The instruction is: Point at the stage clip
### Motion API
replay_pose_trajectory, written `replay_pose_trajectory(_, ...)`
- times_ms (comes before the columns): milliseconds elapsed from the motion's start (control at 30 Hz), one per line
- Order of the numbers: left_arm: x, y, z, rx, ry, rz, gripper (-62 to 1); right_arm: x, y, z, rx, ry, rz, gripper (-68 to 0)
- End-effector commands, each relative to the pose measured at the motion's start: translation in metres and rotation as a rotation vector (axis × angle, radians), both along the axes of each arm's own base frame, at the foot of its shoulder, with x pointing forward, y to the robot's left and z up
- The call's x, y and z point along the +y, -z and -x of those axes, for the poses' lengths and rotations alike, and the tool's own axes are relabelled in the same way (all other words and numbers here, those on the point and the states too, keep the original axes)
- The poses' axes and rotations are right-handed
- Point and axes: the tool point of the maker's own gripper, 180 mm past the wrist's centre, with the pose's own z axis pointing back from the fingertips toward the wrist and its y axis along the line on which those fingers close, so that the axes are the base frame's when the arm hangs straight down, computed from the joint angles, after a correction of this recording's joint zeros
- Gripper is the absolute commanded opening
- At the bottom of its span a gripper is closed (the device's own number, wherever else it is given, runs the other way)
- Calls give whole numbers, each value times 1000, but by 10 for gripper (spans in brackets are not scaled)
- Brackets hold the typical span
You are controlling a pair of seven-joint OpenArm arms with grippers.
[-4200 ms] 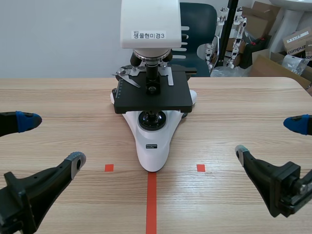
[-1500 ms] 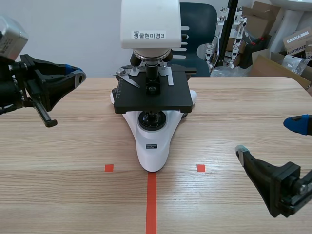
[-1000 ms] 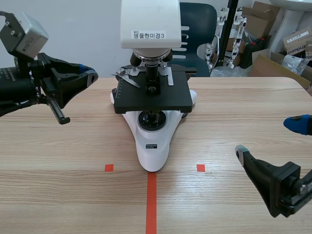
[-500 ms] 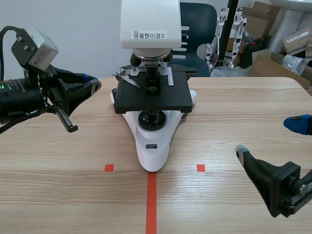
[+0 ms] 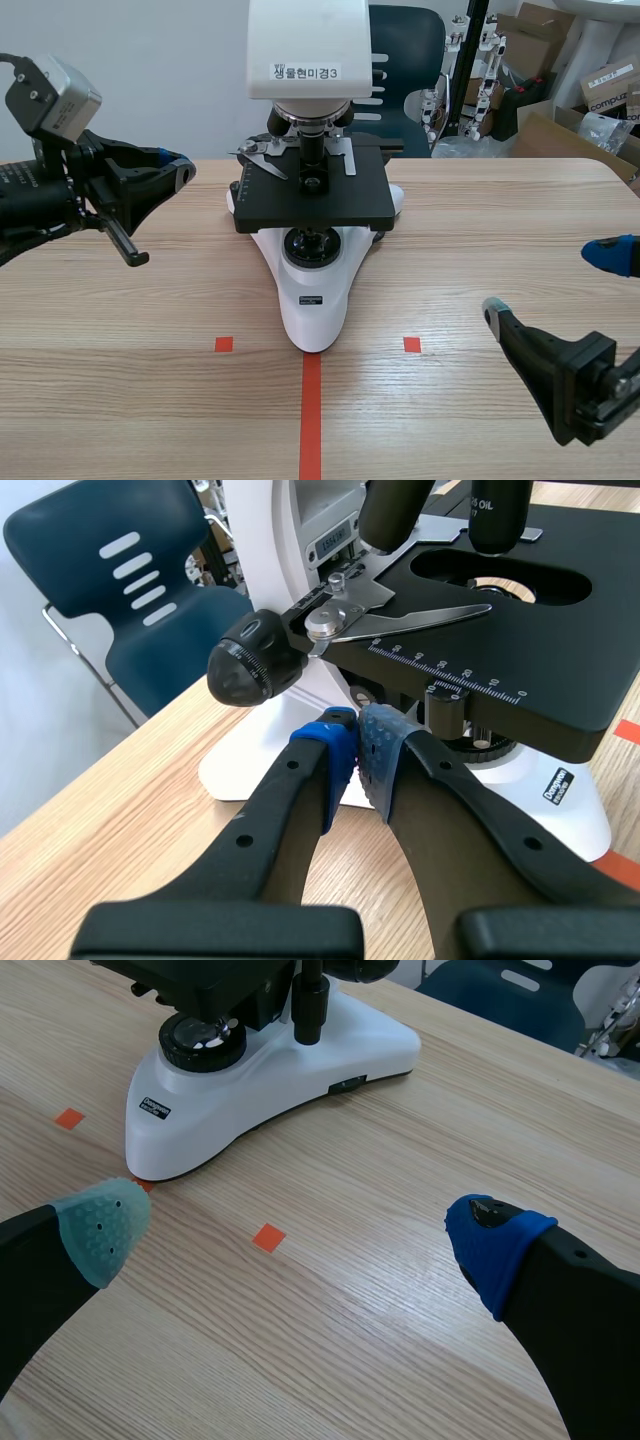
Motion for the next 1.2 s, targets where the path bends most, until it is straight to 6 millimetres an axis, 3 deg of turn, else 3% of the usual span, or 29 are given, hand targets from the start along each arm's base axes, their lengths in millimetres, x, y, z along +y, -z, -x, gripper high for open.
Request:
replay_pose_trajectory(0,0,-14,-5,-37,2,13,-561,0,-7,-4,-28,-7,2,4)
replay_pose_trajectory(1167,0,-18,-5,-52,4,26,-560,0,-7,-4,-28,-7,2,4)
